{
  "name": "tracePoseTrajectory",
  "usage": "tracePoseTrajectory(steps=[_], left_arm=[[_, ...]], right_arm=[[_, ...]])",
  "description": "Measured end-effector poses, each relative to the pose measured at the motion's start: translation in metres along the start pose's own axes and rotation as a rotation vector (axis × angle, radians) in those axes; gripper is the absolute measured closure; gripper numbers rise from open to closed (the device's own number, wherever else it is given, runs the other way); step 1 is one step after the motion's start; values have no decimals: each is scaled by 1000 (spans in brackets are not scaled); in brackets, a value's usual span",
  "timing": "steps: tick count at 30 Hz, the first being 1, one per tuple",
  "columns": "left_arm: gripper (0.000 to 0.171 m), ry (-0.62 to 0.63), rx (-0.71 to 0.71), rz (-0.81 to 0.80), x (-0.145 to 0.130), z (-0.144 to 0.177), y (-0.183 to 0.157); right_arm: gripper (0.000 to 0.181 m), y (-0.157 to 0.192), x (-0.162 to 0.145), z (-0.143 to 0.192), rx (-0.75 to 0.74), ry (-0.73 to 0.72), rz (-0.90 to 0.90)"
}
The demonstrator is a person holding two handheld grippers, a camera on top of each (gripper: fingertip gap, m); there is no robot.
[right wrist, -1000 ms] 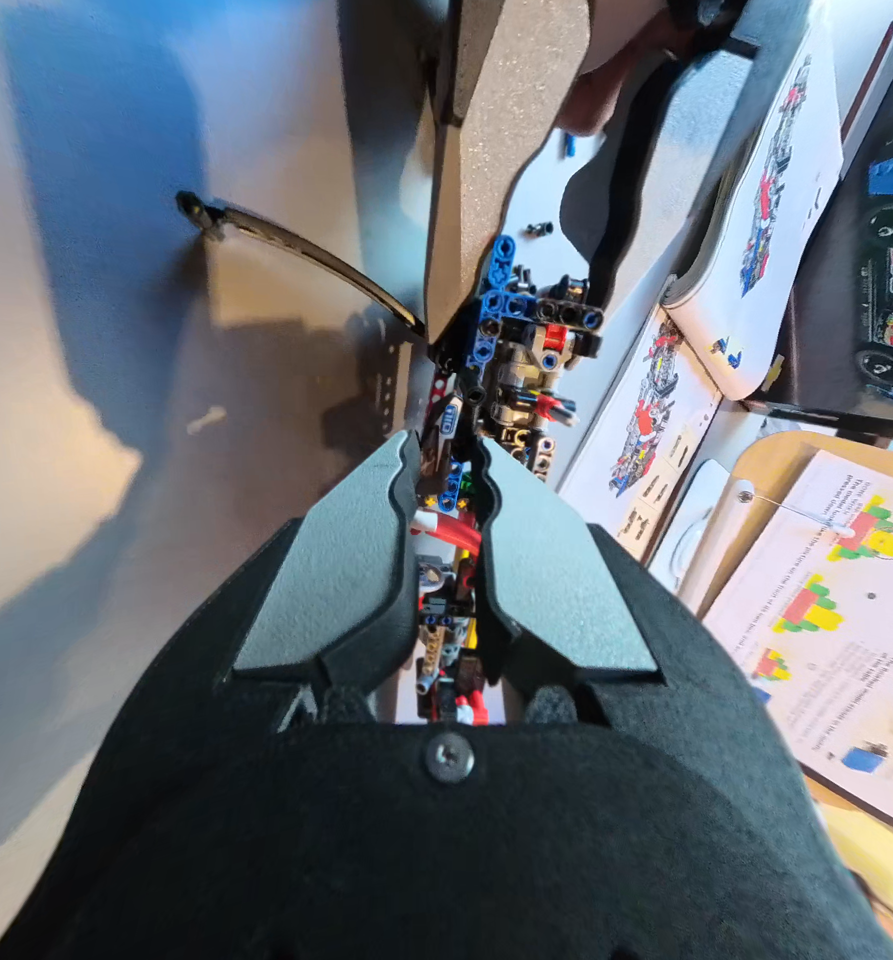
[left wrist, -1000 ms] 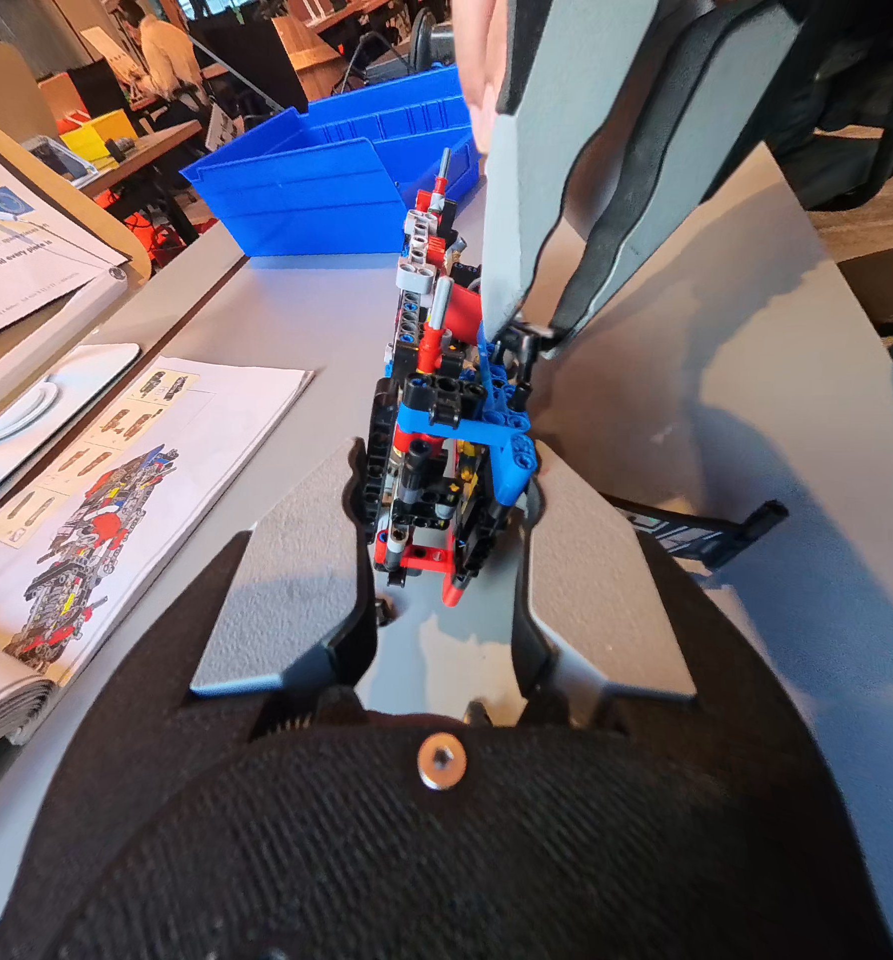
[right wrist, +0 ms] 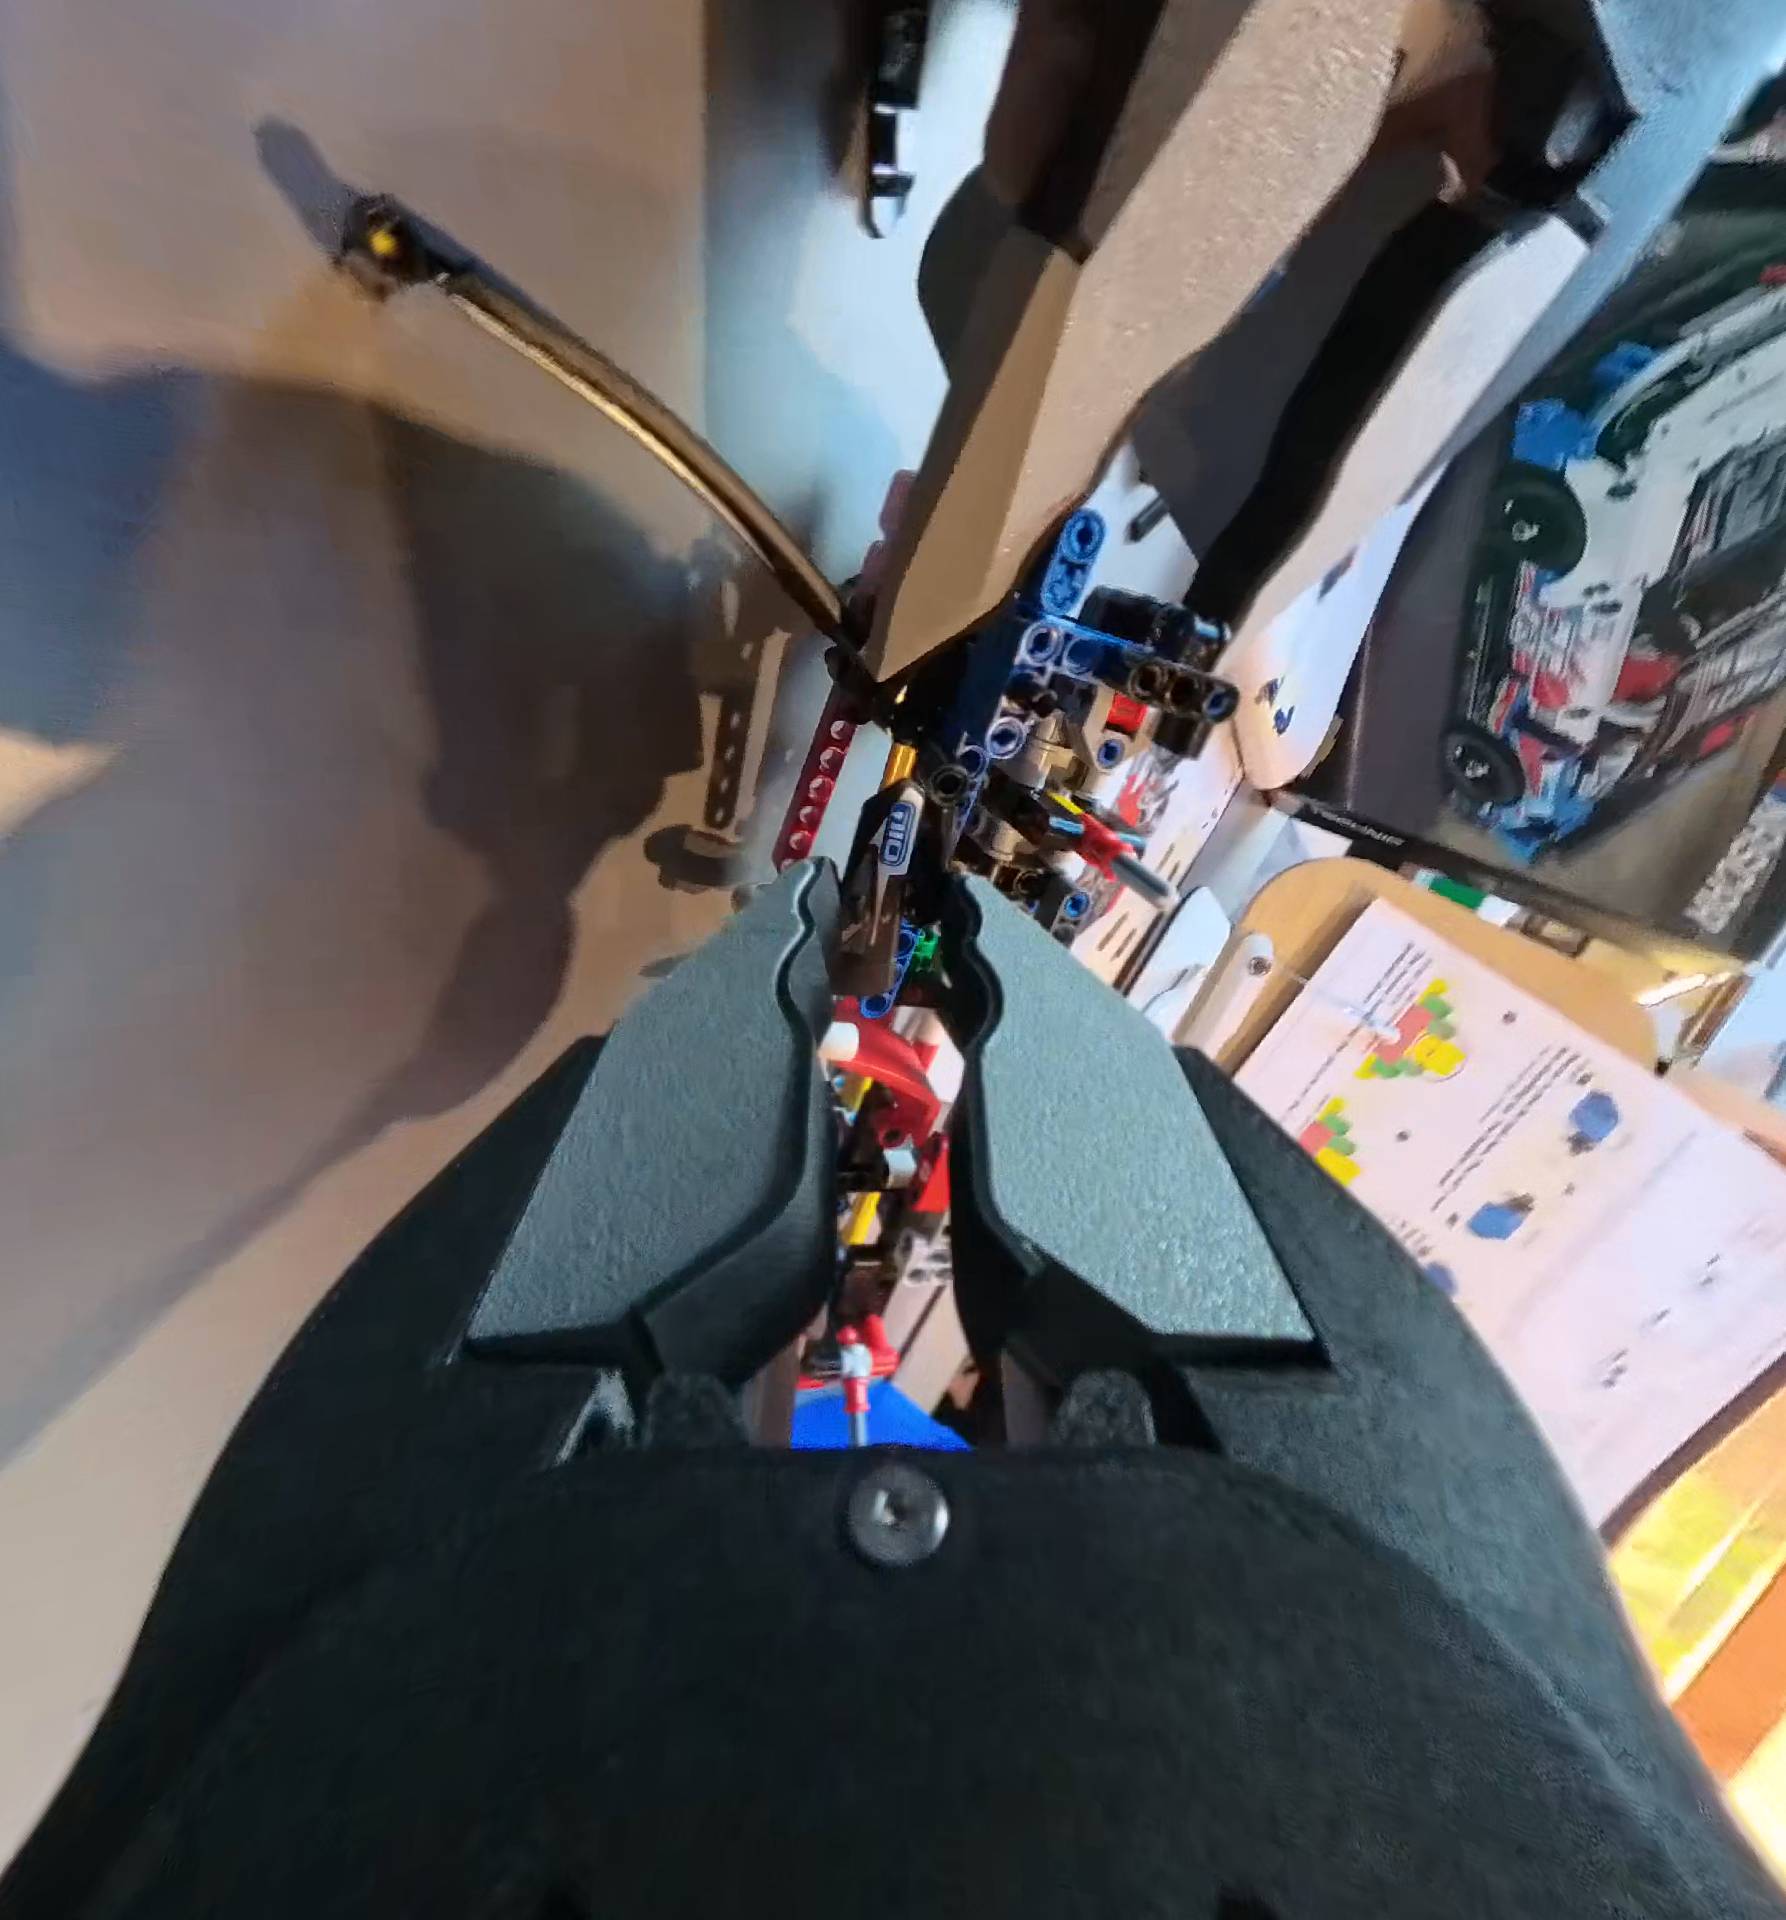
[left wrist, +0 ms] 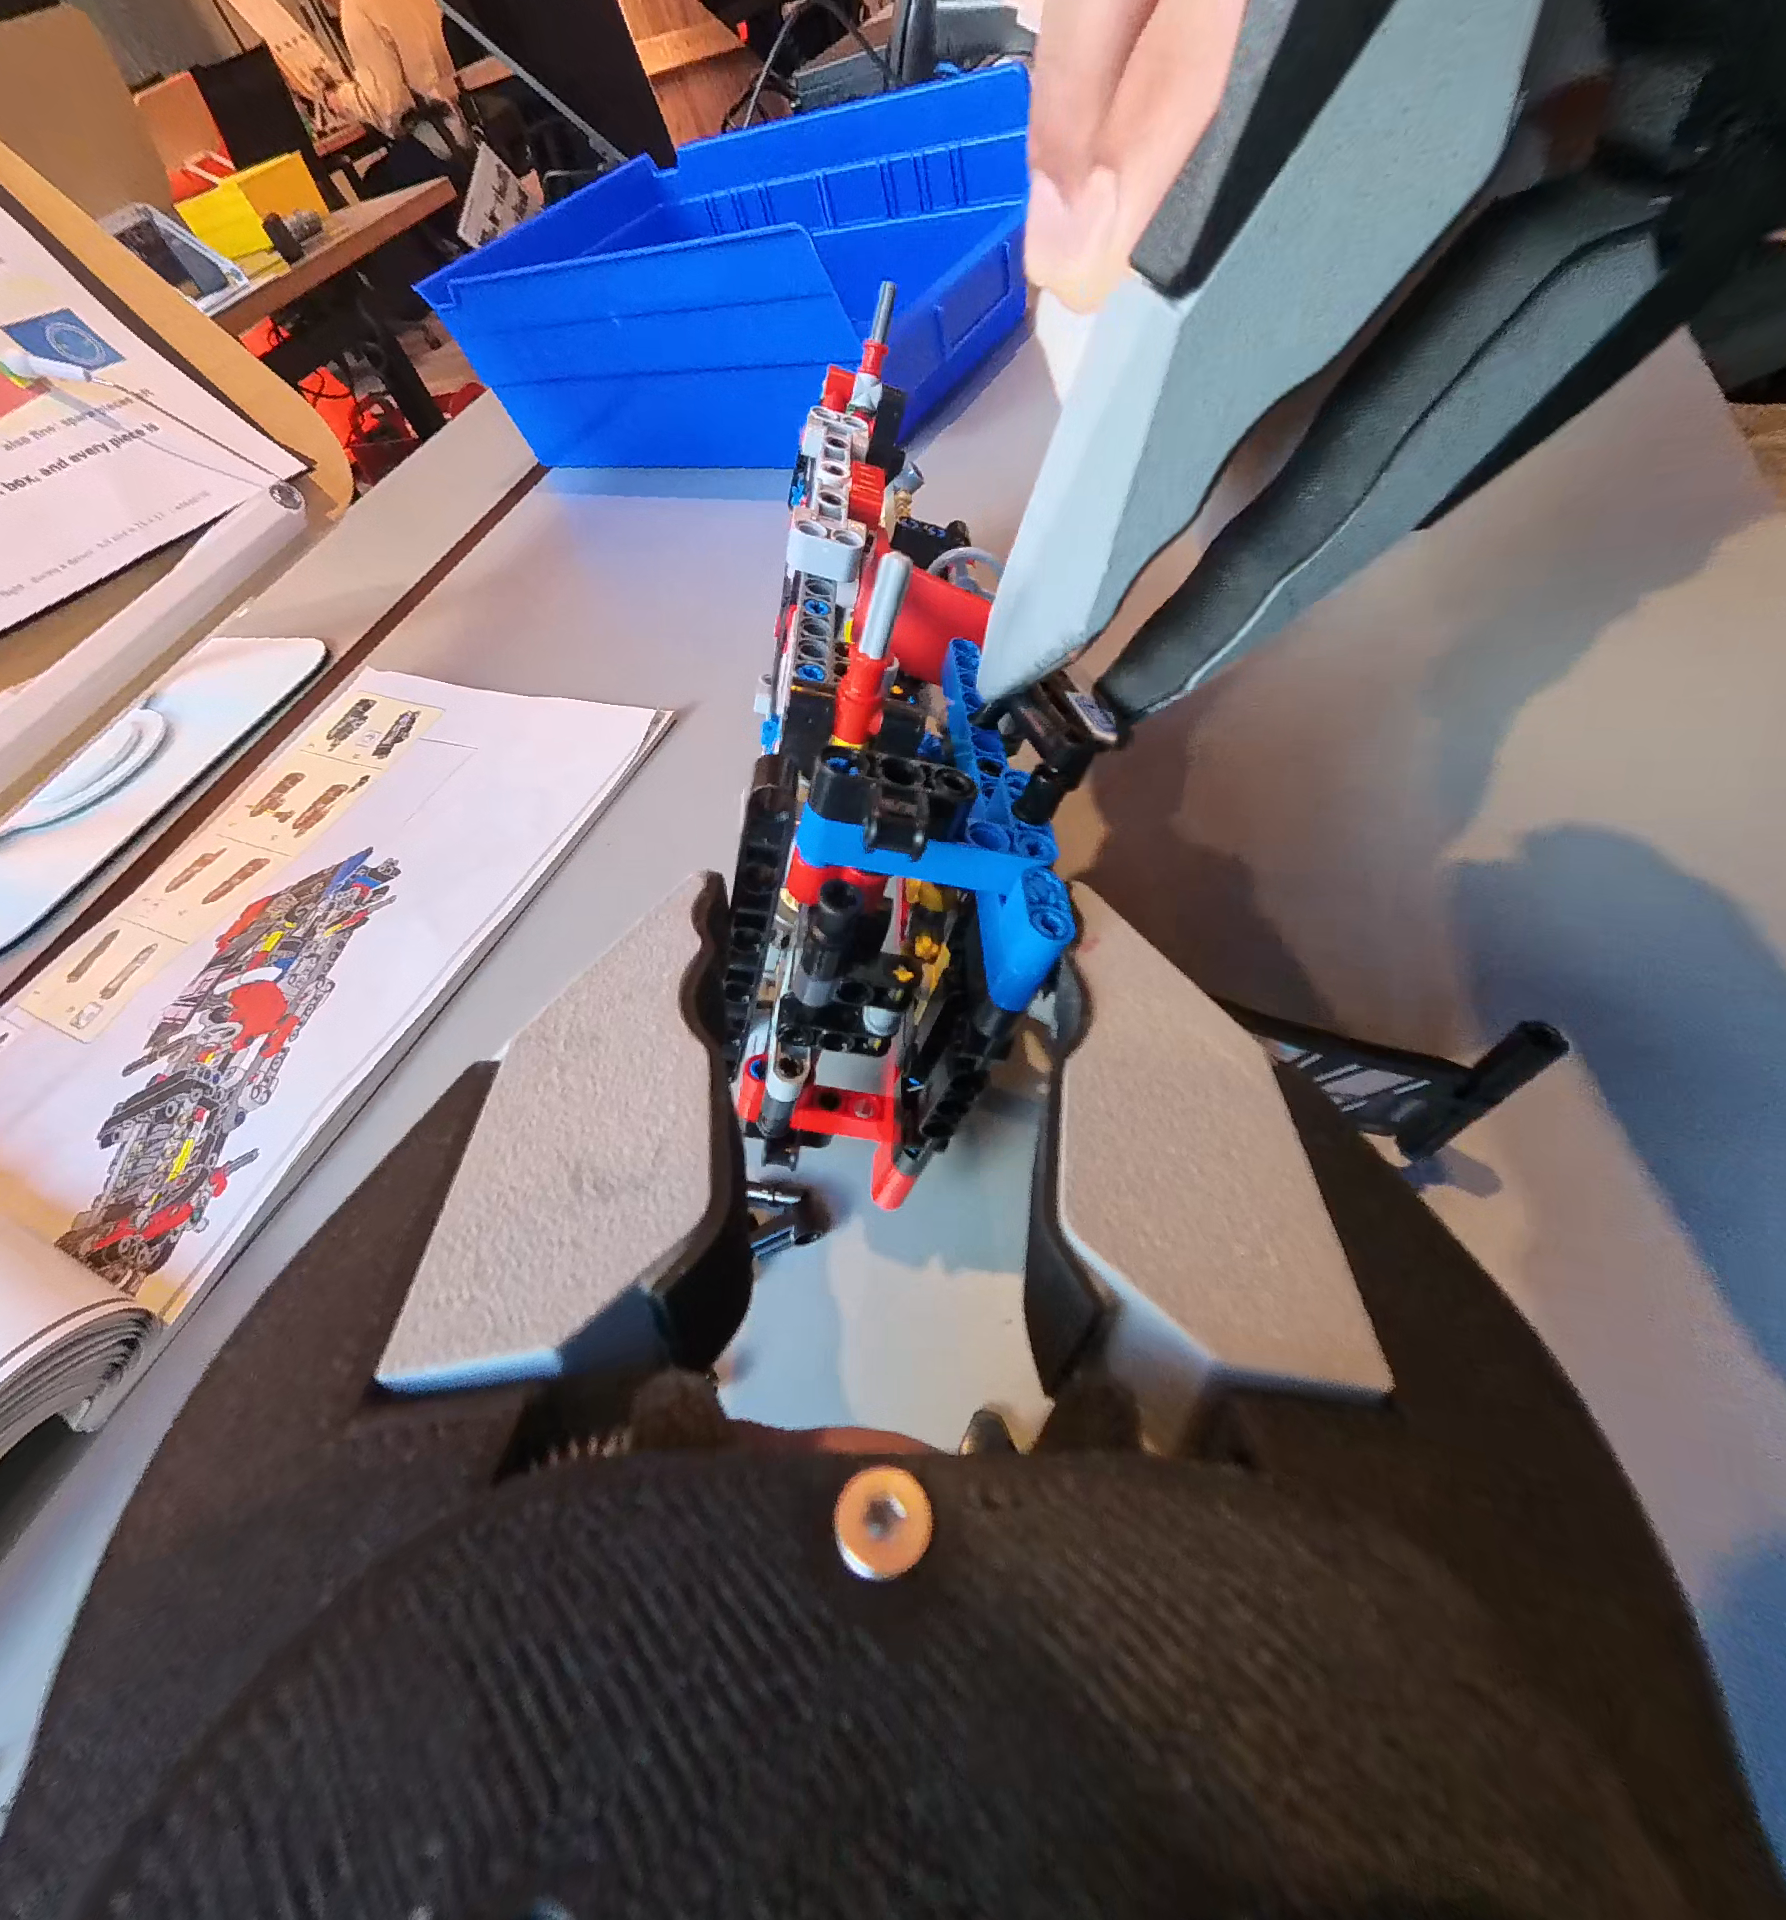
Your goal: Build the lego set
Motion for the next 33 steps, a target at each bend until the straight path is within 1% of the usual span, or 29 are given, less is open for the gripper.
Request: tracePoseTrajectory(steps=[2, 3, 7, 13, 15, 17, 18, 22, 26, 28, 33], left_arm=[[112, -2, -3, 2, 0, 0, 0], [112, -3, -5, 2, 0, 0, 0], [112, -4, -2, 8, 0, 0, 0], [112, -6, -4, 10, 0, 0, 1], [112, -7, -8, 12, 0, 0, 0], [113, -6, -4, 6, 0, 0, 0], [113, -8, -4, 8, 0, 0, 0], [112, -10, -5, 2, 0, -1, -1], [112, -19, -8, 18, 0, 0, 0], [112, -21, -10, 21, 0, 0, 1], [113, -26, -9, 20, 1, 0, 0]], right_arm=[[165, -2, -2, 1, 34, -29, 49], [165, -4, -5, 1, 62, -68, 29], [164, -18, -21, -2, 231, -273, -319], [164, -22, -39, -8, 367, -452, -589], [165, -22, -44, -10, 389, -493, -649], [165, -19, -45, -12, 355, -532, -660], [165, -17, -45, -12, 318, -536, -636], [165, -5, -38, -10, 123, -462, -426], [163, 9, -35, -11, -128, -411, -256], [163, 14, -33, -11, -208, -409, -240], [162, 18, -35, -11, -270, -438, -276]])
Point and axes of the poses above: each gripper's, where its closed fingertips meet, z back along the fingers, x out of its top, y = z × x across the jaws, the point moved 9 cm from there along z, back along the fingers, and after that the axes turned 3 degrees about -z, right-handed, at the moved point
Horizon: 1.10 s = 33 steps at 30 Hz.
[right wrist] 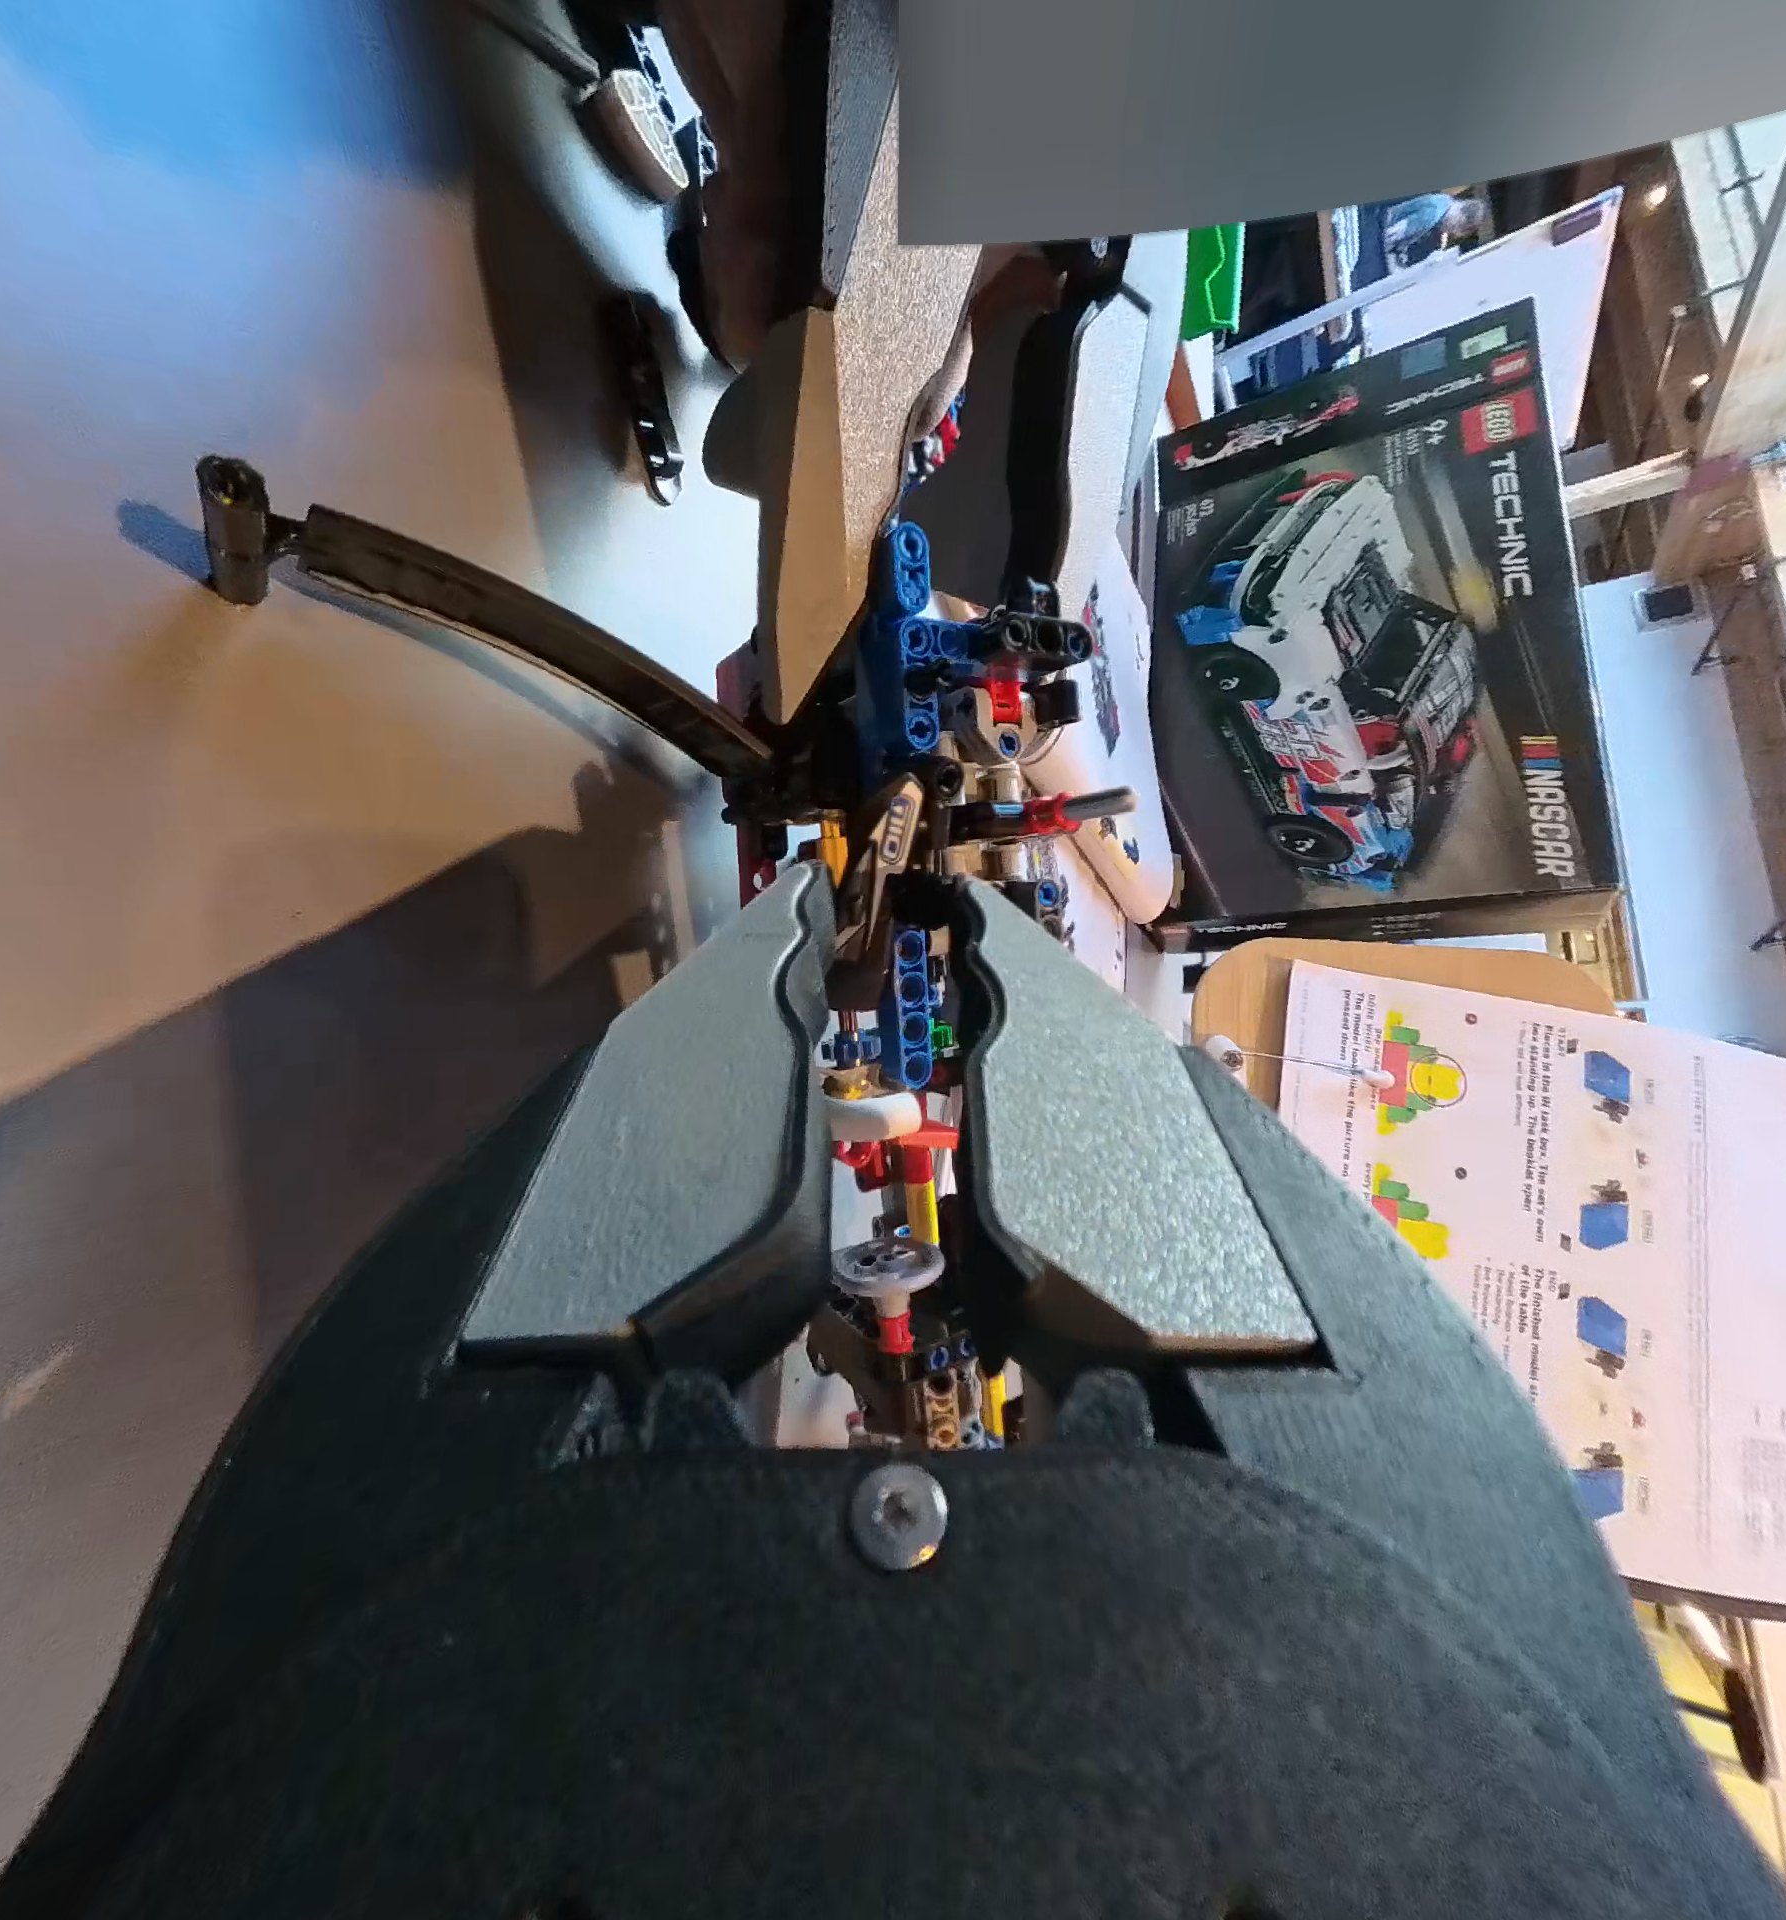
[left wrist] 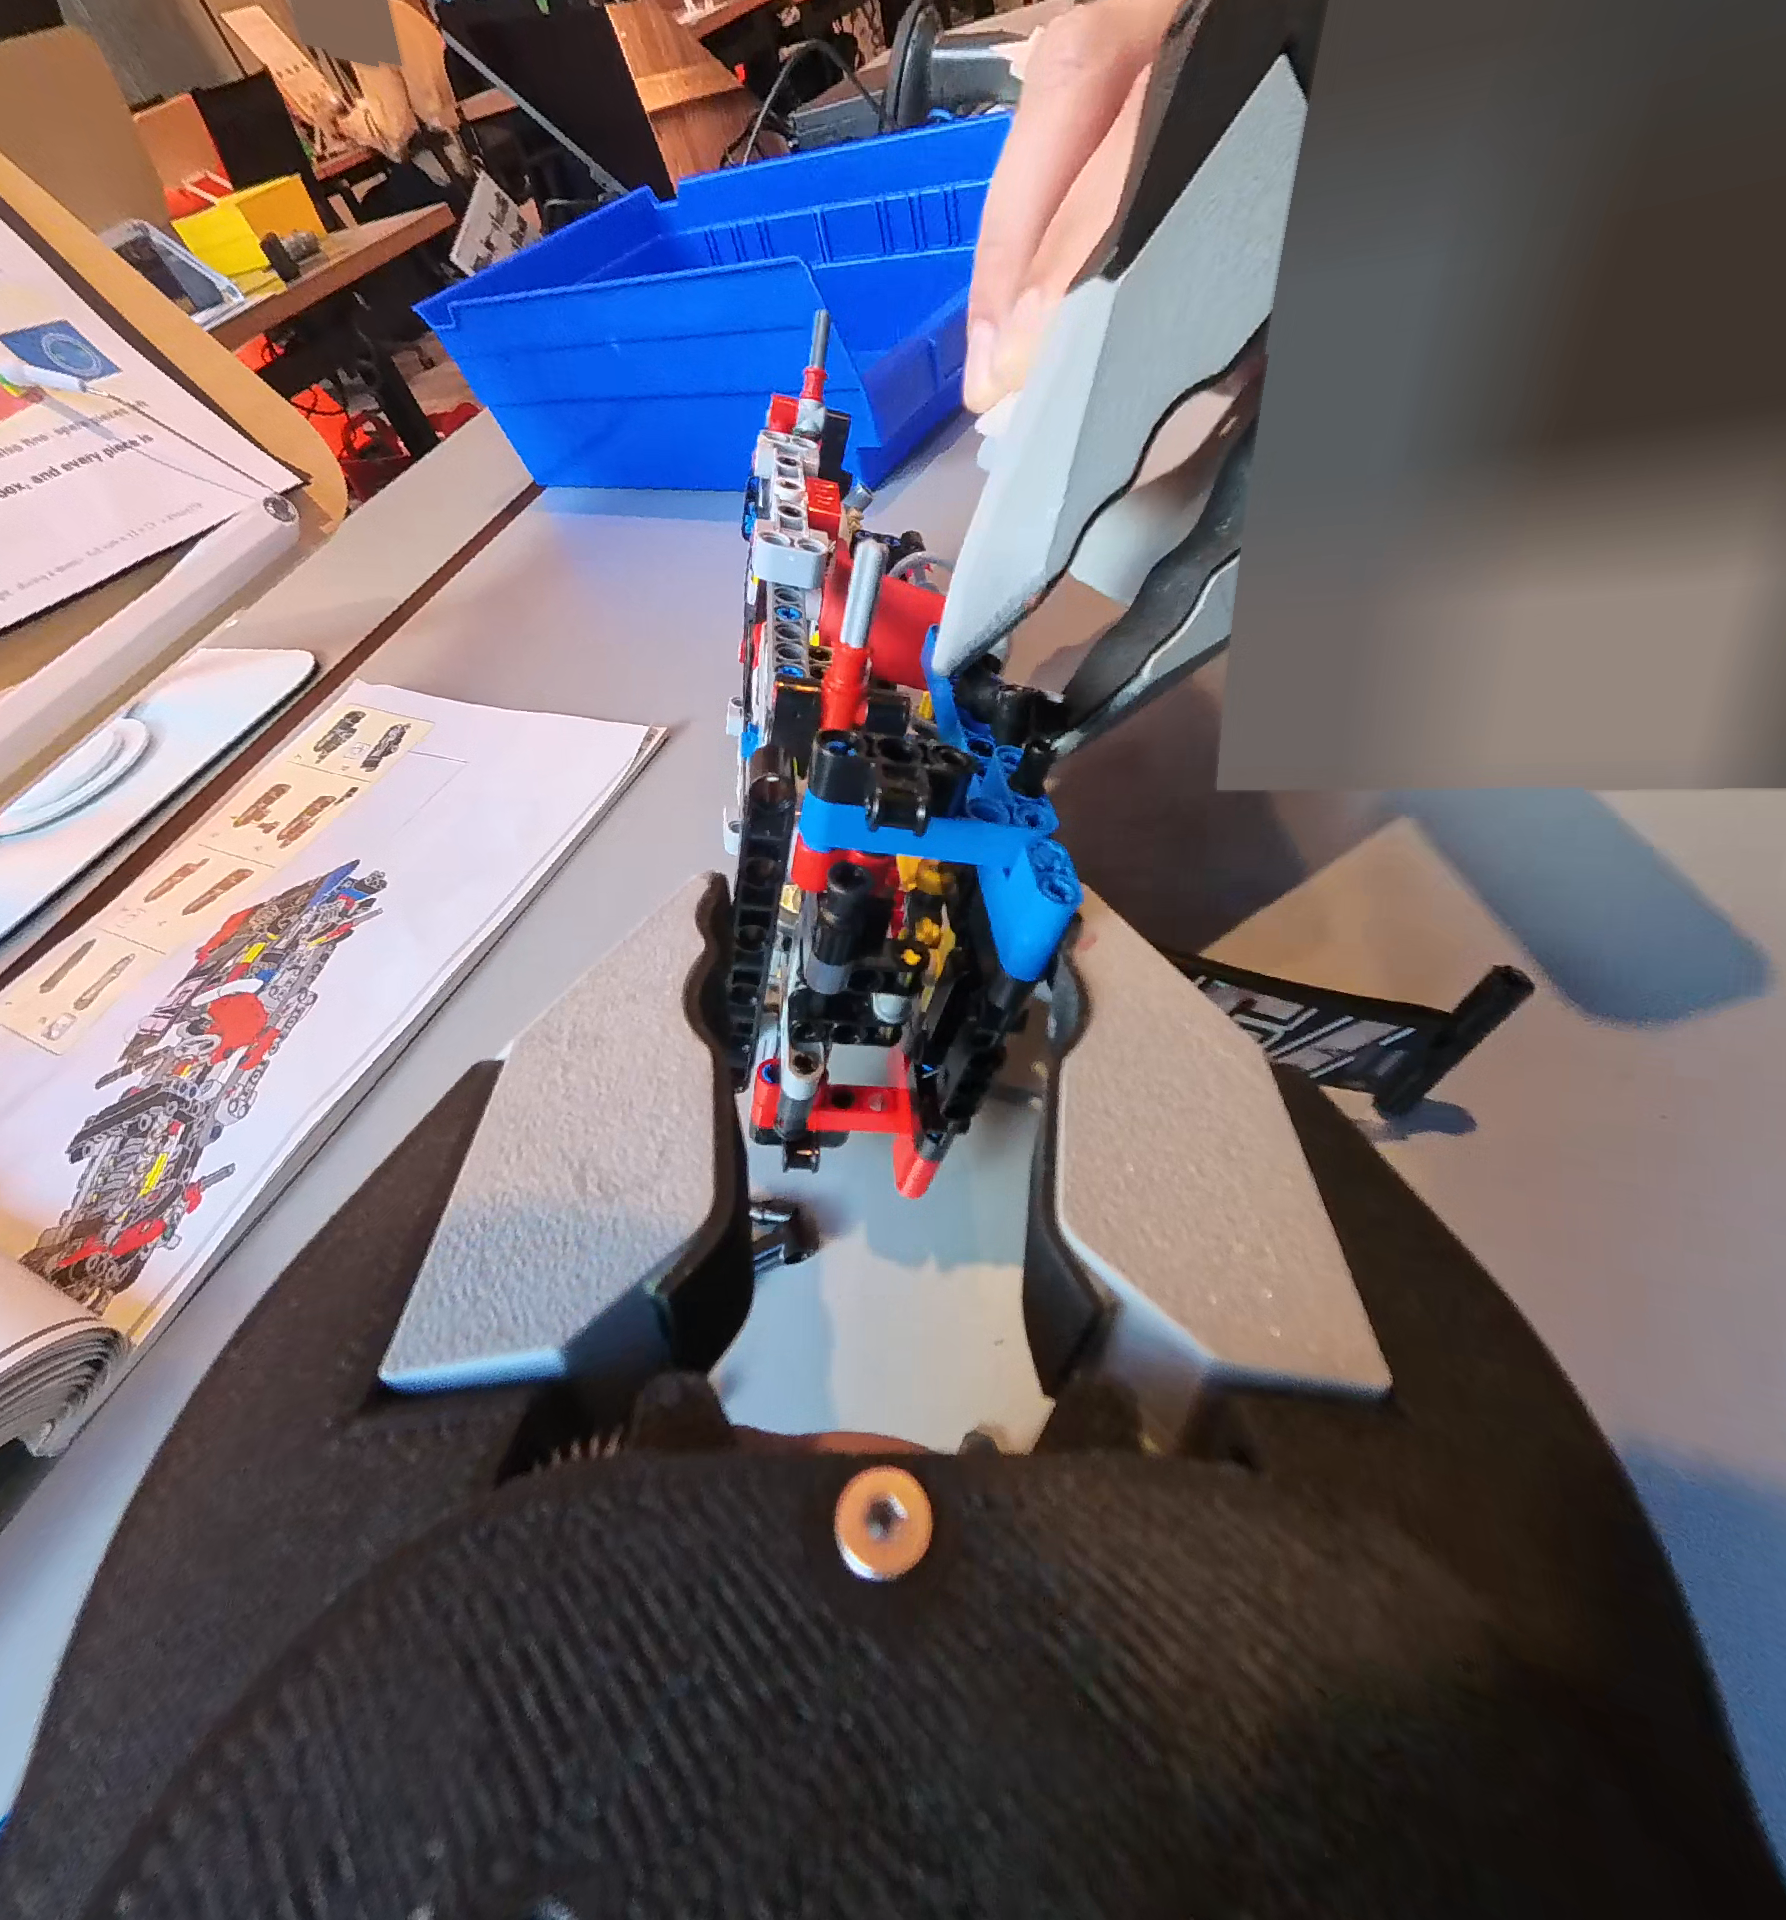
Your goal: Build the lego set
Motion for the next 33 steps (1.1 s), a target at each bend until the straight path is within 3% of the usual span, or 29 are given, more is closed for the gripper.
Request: tracePoseTrajectory(steps=[9, 17, 26, 33], left_arm=[[113, -3, -8, 3, 0, 0, 0], [113, -5, -6, 0, 1, 0, -1], [115, -17, -15, -48, 0, 0, -3], [115, -26, -19, -48, -1, 1, -3]], right_arm=[[170, 1, 4, 8, -31, -24, -1], [165, -18, 15, 17, 139, -128, -247], [161, -33, 11, -11, 428, -6, -296], [168, -33, 15, -6, 367, -46, -274]])
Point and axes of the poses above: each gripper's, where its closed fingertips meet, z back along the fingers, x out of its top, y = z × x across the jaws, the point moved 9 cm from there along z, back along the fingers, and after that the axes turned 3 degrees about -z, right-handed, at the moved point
